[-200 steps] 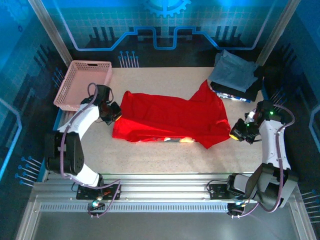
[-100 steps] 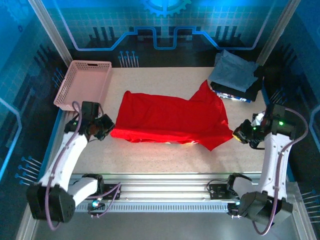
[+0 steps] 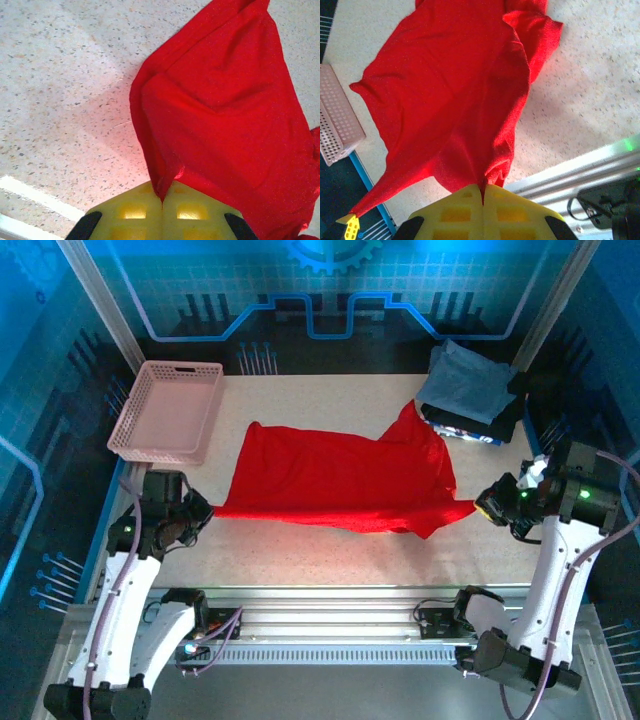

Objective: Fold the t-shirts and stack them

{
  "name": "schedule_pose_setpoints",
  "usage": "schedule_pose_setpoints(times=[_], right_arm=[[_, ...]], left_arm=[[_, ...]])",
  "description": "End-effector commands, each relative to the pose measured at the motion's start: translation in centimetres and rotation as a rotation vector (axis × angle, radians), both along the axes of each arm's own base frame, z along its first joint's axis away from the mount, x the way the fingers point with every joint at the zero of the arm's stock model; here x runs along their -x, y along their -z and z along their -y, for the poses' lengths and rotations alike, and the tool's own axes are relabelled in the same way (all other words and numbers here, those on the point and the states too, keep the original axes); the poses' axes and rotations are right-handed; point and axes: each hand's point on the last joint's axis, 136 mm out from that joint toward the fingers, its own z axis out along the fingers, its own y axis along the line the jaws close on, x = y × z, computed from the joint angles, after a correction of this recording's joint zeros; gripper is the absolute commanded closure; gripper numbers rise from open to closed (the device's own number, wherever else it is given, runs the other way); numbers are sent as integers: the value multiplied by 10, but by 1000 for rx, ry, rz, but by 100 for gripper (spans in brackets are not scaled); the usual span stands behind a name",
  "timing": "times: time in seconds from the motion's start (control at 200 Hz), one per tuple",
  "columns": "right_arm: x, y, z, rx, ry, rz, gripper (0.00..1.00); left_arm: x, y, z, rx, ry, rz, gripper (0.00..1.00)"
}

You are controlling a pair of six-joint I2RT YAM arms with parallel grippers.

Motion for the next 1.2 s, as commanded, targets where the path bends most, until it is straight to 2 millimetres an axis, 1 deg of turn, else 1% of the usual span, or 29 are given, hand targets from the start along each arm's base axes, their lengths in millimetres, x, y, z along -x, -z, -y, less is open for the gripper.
schedule_pose_setpoints(times=[0.0, 0.1, 0.145, 0.2, 0.3, 0.485, 0.59, 0.67, 0.74, 0.805, 0.86, 0.965, 1.04, 1.121, 1.196], right_arm=[[20, -15, -11, -45, 38, -16, 100], [20, -30, -26, -135, 41, 41, 100], [18, -35, -35, -195, 34, 67, 100], [19, -38, -41, -236, 33, 75, 100], [22, -48, -45, -249, 42, 98, 100], [21, -79, -50, -258, 44, 199, 100], [26, -85, -54, -273, 52, 212, 100], [32, -77, -56, -273, 57, 192, 100], [36, -62, -58, -287, 61, 155, 100], [35, -53, -57, -284, 56, 146, 100], [34, -46, -54, -254, 47, 132, 100], [24, -38, -45, -208, 15, 114, 100], [17, -30, -35, -150, -6, 87, 100], [6, -22, -25, -109, -24, 69, 100], [-8, -16, -22, -113, -48, 71, 100]], left_arm=[[17, 10, -9, -24, -52, -55, 100], [20, 10, -9, -19, -51, -39, 100], [23, 13, -10, -24, -55, -43, 100], [25, 14, -10, -25, -57, -42, 100], [28, 17, -11, -29, -58, -50, 100], [32, 17, -11, -38, -50, -40, 100], [37, 17, -15, -53, -60, -37, 100], [40, 18, -16, -60, -63, -32, 100], [41, 22, -16, -62, -61, -39, 100], [40, 24, -16, -69, -55, -42, 100], [38, 22, -18, -86, -51, -34, 99], [30, 15, -24, -131, -39, -13, 99], [22, 12, -26, -161, -23, -3, 99], [6, 11, -24, -173, 10, 21, 98], [-9, 12, -20, -174, 49, 28, 98]])
